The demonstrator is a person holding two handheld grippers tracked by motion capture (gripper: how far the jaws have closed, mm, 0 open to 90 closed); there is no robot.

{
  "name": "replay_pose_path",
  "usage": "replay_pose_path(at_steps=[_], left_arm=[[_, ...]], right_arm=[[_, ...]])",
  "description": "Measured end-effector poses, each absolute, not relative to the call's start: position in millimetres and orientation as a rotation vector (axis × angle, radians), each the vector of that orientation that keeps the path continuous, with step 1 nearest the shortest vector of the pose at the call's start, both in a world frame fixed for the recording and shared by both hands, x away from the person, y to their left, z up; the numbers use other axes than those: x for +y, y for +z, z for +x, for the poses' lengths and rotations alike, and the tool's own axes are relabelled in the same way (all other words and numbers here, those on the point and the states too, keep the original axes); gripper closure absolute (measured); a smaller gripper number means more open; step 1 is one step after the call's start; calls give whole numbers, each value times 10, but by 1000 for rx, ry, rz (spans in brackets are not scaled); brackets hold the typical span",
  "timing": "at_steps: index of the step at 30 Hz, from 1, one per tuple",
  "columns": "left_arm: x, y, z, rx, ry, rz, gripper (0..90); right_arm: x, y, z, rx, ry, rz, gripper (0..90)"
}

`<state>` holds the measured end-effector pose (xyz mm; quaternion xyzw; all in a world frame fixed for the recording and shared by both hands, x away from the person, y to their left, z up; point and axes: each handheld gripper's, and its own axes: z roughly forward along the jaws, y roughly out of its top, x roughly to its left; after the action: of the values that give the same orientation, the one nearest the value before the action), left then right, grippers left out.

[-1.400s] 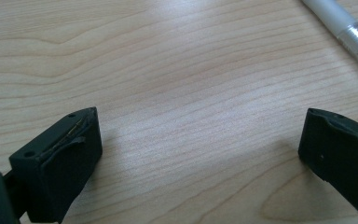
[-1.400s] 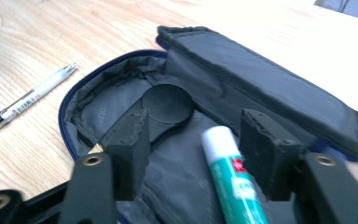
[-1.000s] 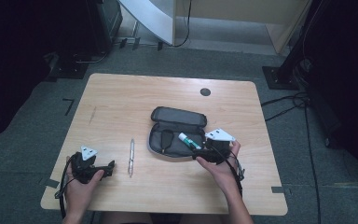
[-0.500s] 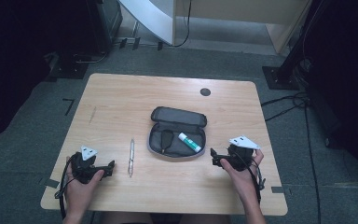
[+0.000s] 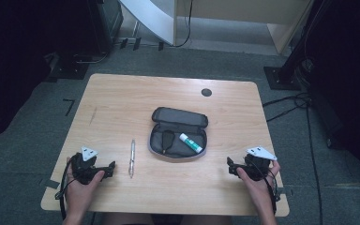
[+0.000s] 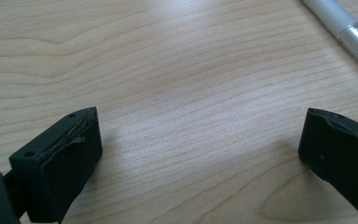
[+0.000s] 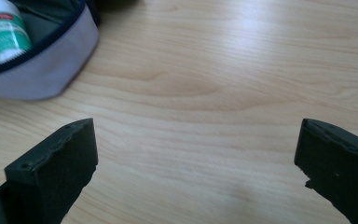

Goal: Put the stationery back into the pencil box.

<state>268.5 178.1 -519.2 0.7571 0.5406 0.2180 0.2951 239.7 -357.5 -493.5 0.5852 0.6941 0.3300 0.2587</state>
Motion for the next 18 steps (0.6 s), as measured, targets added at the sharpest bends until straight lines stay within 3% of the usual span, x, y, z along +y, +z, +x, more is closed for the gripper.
replay_pose_path(at_steps=[18], left_arm=[[1714,-5183,2653,1512,600,1983,0]], right_arm=[[-3895,-5258,2156,1929,818,1626,0]])
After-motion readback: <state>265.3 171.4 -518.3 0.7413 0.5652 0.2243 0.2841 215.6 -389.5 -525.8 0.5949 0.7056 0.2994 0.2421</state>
